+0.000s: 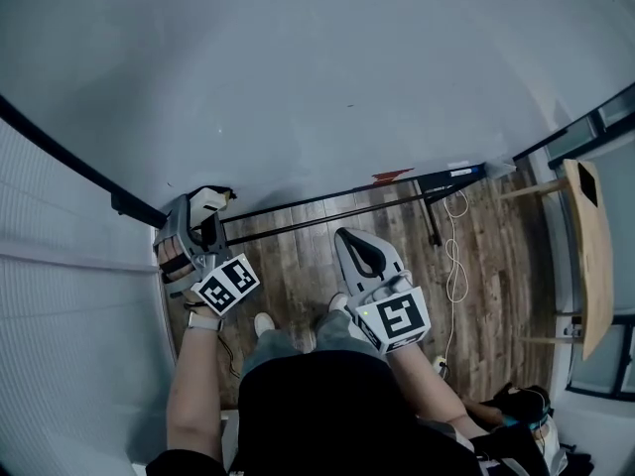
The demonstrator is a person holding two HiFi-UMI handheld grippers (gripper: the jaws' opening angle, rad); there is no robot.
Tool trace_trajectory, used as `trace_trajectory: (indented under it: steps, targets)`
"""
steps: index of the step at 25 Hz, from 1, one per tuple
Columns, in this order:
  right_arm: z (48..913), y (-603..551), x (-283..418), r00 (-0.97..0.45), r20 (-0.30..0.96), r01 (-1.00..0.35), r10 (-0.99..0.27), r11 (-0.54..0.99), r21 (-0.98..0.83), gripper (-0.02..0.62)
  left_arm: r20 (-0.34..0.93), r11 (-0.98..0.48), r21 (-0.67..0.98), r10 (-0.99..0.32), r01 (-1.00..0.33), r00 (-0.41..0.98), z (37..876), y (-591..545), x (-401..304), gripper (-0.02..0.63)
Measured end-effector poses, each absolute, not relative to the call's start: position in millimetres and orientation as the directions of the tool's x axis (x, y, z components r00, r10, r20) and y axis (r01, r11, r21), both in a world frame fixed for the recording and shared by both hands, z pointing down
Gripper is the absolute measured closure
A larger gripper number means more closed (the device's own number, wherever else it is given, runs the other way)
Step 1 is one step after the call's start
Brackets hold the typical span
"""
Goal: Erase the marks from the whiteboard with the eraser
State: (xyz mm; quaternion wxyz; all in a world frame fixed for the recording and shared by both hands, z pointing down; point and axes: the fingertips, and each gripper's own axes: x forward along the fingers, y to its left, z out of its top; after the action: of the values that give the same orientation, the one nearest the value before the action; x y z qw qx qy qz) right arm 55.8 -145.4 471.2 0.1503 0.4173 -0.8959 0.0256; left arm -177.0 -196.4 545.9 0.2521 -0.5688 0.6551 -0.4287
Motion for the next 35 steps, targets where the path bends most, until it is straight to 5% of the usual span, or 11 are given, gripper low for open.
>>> trace_trajectory:
  steps: [12, 22, 35]
  targets:
    - [476.9, -159.0, 64.1, -0.677, 0.275, -0.695, -0.682, 0.716, 0.066, 0.569, 0.123, -0.021, -0.923, -0.963, -0.385, -0.241, 564.3, -195.6, -177.3, 0.342]
    - [472.2, -165.3, 83.7, -0.688, 0.294, -0.678, -0.663, 0.732, 0.065, 0.569, 0.157, 0.013, -0.886, -0.932, -0.464, -0.326, 555.0, -200.7, -157.8, 0.342]
    - [485.8, -197.9, 192.7, -0.68, 0.276, -0.688, -0.679, 0.721, 0.079, 0.569, 0.152, -0.012, -0.879, -0.954, -0.478, -0.257, 573.2, -253.3, 1.3, 0.342]
